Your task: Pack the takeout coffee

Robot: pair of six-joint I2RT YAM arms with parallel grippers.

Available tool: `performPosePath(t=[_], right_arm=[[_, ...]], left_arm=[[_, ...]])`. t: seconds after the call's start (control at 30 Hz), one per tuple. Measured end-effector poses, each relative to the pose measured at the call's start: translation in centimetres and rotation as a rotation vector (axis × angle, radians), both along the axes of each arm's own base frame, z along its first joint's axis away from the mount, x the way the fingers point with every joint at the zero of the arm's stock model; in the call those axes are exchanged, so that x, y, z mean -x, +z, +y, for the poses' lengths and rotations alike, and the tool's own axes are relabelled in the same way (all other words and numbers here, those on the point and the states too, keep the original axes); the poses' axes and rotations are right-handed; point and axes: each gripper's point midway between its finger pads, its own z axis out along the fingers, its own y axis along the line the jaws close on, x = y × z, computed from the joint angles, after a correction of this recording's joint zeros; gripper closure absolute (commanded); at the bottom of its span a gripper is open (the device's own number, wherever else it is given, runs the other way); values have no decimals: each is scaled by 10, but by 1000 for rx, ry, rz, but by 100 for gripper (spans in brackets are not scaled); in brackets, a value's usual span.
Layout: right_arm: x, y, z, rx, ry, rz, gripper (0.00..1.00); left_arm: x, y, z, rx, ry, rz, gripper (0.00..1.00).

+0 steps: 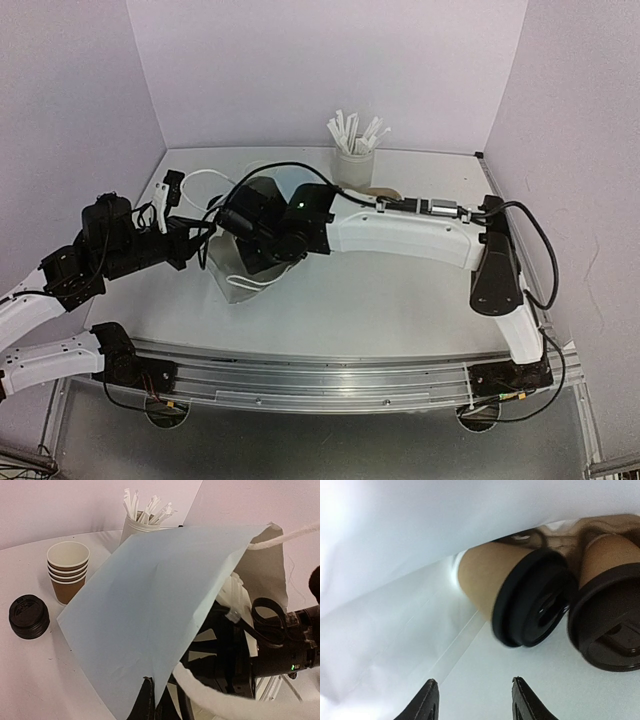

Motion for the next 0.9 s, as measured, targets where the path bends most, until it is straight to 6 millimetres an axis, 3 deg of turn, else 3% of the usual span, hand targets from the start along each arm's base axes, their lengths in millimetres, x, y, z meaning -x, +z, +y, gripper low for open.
performPosePath(t=[0.1,0.33,0.47,0.73,0.9], right_arm=[[-15,-2,-4,0,-21,-2,50],[-36,-16,-7,26,-53,-27,28],[-39,-23,-2,23,-44,-19,28],[-26,-46,42,-121,174,109,32],[12,-60,53,-239,358,203,33]], left_arm=[[0,1,0,2,1,-2,100],[-1,1,0,2,4,-3,100],[-1,1,1,2,7,-2,100],[-3,0,5,1,27,-1,100],[0,-8,5,-12,17,16,100]])
